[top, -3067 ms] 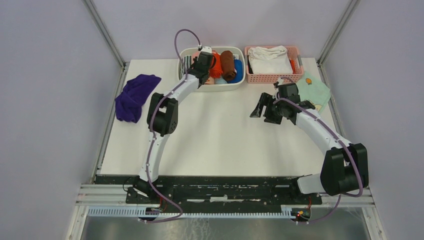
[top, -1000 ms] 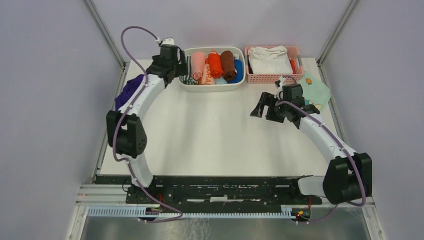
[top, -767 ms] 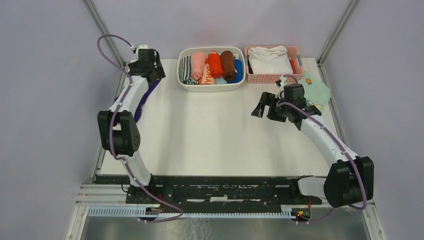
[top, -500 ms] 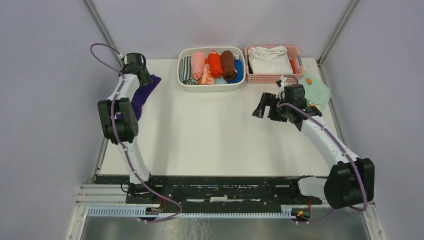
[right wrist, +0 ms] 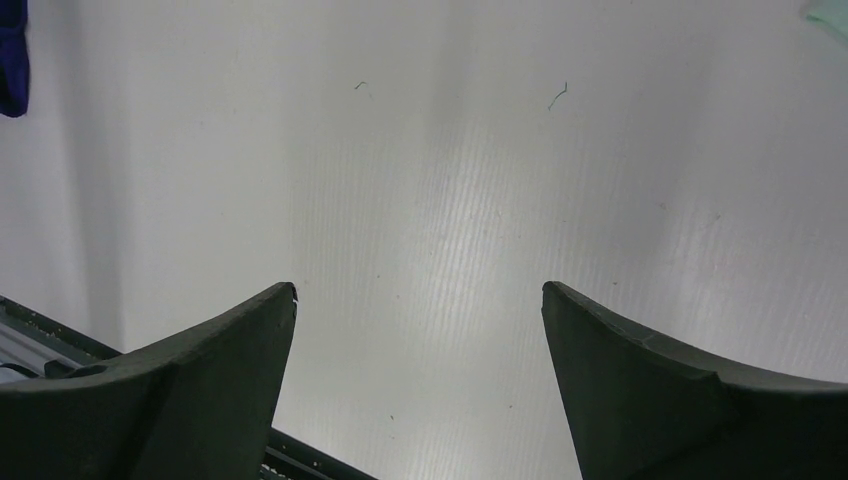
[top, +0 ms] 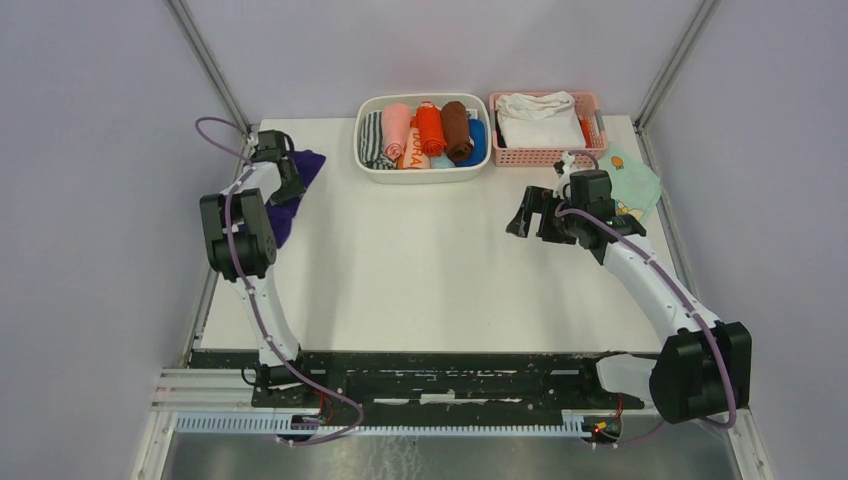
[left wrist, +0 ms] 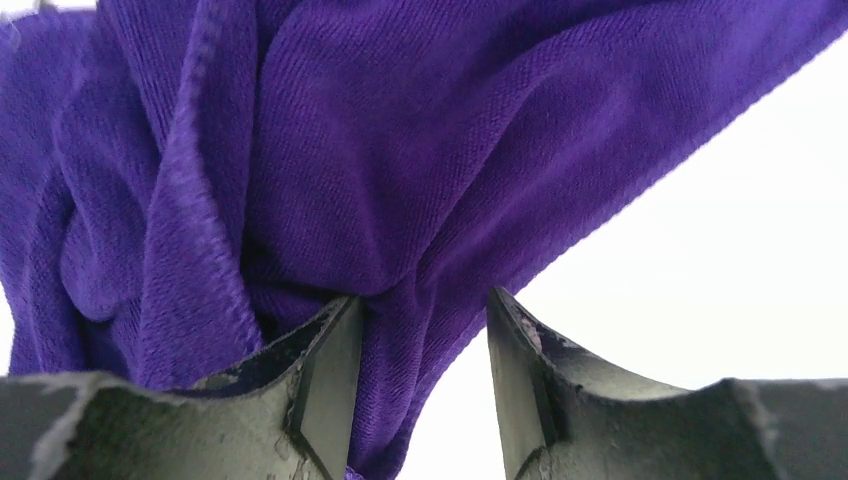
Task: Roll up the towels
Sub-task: Move the towel to the center of the board, then pick up the towel at the center of the board.
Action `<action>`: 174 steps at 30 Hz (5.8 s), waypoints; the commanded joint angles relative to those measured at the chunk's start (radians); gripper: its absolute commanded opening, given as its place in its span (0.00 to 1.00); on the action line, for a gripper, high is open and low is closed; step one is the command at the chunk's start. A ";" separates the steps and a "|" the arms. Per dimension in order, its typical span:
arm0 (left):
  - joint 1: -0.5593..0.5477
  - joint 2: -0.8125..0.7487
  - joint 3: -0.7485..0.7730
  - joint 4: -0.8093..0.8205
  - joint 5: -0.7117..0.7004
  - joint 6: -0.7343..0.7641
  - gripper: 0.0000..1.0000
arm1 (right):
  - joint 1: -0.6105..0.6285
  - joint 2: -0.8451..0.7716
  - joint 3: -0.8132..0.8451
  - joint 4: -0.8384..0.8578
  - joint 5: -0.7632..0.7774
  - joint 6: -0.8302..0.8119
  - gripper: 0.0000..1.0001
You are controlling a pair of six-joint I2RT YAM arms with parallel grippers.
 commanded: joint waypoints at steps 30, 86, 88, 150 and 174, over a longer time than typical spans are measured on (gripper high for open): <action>-1.048 -0.446 -0.418 0.145 0.048 -0.148 0.71 | 0.033 0.016 0.001 0.000 0.143 -0.001 0.95; -0.463 -1.093 -0.564 -0.064 -0.214 -0.104 0.03 | -0.012 0.034 0.265 -0.224 0.480 0.059 0.00; -0.440 -1.085 -0.494 -0.060 -0.231 -0.068 0.03 | -0.030 0.056 0.314 -0.193 0.441 0.088 0.00; -0.166 -0.535 -0.459 0.087 0.299 -0.277 0.69 | -0.010 0.358 0.232 -0.059 0.133 0.053 0.59; -0.156 -0.277 -0.294 0.030 0.360 -0.192 0.12 | -0.006 0.314 0.122 0.001 0.121 0.046 0.63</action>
